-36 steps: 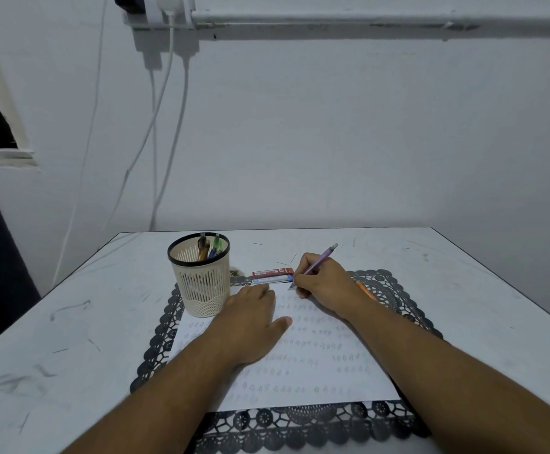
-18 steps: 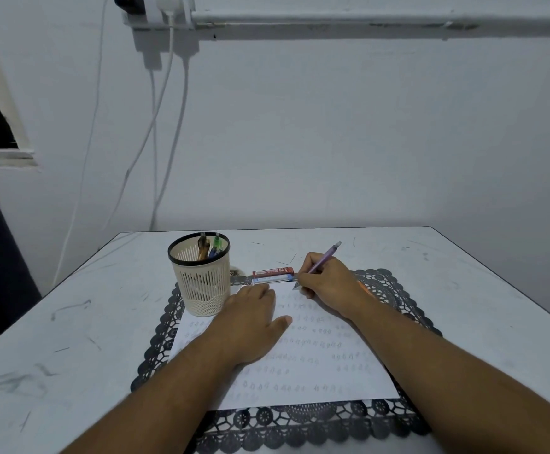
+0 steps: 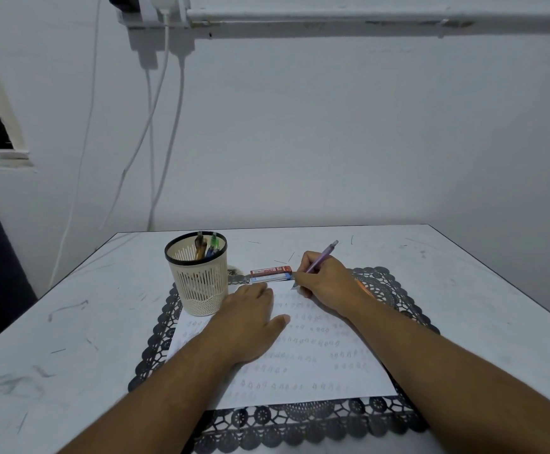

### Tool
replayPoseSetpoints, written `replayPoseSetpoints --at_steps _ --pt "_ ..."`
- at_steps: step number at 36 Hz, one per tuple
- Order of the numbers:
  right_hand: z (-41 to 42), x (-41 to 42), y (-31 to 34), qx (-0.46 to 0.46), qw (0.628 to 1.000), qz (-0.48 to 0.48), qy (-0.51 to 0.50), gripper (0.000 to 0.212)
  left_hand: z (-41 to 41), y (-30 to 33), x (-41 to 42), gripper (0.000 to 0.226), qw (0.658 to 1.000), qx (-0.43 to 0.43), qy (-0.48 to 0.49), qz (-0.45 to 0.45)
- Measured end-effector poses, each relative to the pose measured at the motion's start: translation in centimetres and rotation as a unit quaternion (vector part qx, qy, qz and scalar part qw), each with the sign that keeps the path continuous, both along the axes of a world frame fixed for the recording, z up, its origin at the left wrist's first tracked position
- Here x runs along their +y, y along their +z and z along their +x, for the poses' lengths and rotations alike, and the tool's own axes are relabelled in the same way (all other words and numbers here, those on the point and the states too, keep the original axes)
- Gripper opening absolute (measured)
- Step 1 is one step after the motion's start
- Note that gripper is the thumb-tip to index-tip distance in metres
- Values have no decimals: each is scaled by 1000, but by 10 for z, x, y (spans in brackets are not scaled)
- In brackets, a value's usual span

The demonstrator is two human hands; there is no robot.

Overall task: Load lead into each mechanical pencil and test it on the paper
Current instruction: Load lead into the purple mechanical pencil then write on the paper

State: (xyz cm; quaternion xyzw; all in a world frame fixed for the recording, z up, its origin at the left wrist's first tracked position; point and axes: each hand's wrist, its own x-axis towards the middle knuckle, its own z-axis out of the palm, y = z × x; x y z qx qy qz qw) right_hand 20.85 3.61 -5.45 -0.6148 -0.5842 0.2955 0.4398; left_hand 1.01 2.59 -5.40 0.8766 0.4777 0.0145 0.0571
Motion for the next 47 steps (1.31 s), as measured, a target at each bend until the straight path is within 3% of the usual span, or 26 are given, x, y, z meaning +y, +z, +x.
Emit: replayPoseSetpoints --at_steps 9,14,20,28,32,35,39,42,44,47 --pt "1 -4 2 87 996 23 3 16 0 0 0 63 1000 -7 -3 5" --pt "0 -4 1 79 996 25 -10 14 1 1 -1 66 1000 -13 -6 7" --pt "2 -3 -1 116 993 12 -20 13 -2 0 0 51 999 -19 -22 14" --pt "2 -4 3 121 992 13 -25 13 -7 11 -6 49 998 -33 -54 -7" --pt "2 -9 7 146 989 16 -18 18 -21 24 -6 39 988 -105 -111 -31" --pt "4 -13 10 197 980 16 -5 11 -31 42 -5 34 968 -195 -149 60" --pt "8 -17 13 259 965 44 4 27 -55 64 1 28 868 -391 -161 260" --pt "2 -19 25 262 962 68 -27 21 -82 76 8 22 827 -436 -62 350" --pt "-4 -20 37 272 959 72 -35 11 -98 75 16 28 824 -457 11 335" --pt "-12 -20 54 244 965 92 -36 7 -118 62 31 60 838 -500 77 202"
